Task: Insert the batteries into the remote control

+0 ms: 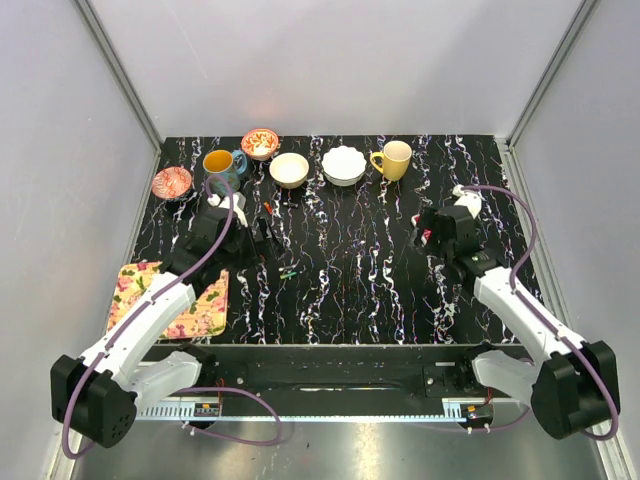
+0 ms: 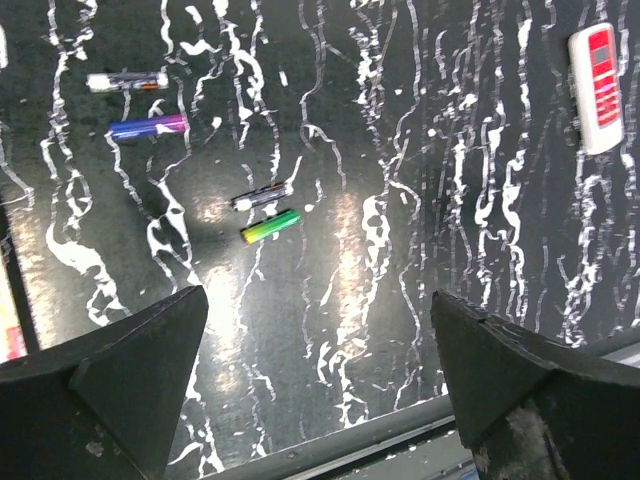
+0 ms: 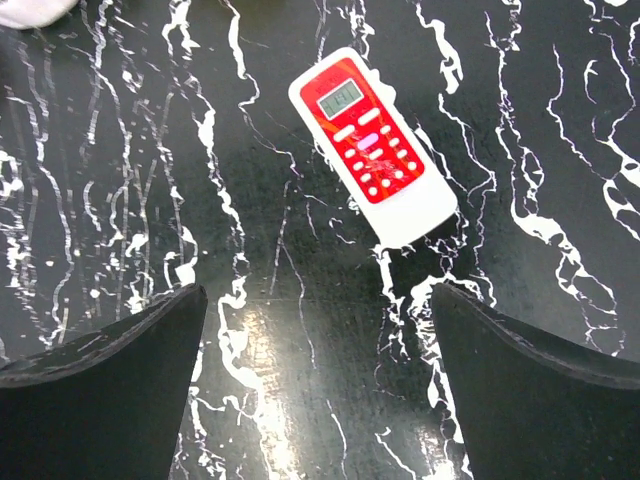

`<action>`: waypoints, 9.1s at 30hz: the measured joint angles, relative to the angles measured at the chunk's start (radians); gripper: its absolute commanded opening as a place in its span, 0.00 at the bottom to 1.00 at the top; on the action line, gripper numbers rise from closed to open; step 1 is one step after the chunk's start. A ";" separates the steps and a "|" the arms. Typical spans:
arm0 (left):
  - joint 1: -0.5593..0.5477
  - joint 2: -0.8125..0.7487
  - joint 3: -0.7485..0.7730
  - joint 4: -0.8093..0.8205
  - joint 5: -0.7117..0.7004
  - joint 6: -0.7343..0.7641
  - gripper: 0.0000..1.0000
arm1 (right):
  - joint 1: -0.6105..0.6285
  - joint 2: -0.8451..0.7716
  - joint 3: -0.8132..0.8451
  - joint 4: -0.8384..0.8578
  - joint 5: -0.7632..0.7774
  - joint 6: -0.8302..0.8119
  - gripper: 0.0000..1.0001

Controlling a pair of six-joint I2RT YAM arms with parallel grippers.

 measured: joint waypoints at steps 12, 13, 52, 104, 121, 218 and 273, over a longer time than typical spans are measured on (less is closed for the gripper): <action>-0.048 -0.011 -0.082 0.141 0.134 -0.060 0.99 | -0.040 0.441 0.256 -0.086 -0.012 -0.146 1.00; -0.053 -0.011 -0.082 0.148 0.142 -0.060 0.99 | -0.064 0.466 0.262 -0.085 -0.038 -0.149 1.00; -0.119 0.036 -0.082 0.208 0.190 -0.068 0.99 | -0.087 0.723 0.403 -0.195 -0.151 -0.151 0.80; -0.129 -0.164 -0.209 0.104 -0.188 -0.298 0.99 | 0.574 0.837 0.557 -0.261 -0.088 0.375 0.62; -0.133 -0.020 -0.111 0.102 -0.190 -0.159 0.95 | 0.575 0.451 0.409 -0.261 -0.009 0.352 1.00; -0.360 0.114 -0.123 0.766 -0.143 -0.091 0.00 | 0.573 -0.285 0.002 -0.089 -0.006 0.187 1.00; -0.166 0.212 -0.389 1.766 0.349 -0.701 0.99 | 0.413 0.042 -0.078 0.788 -0.890 0.459 0.09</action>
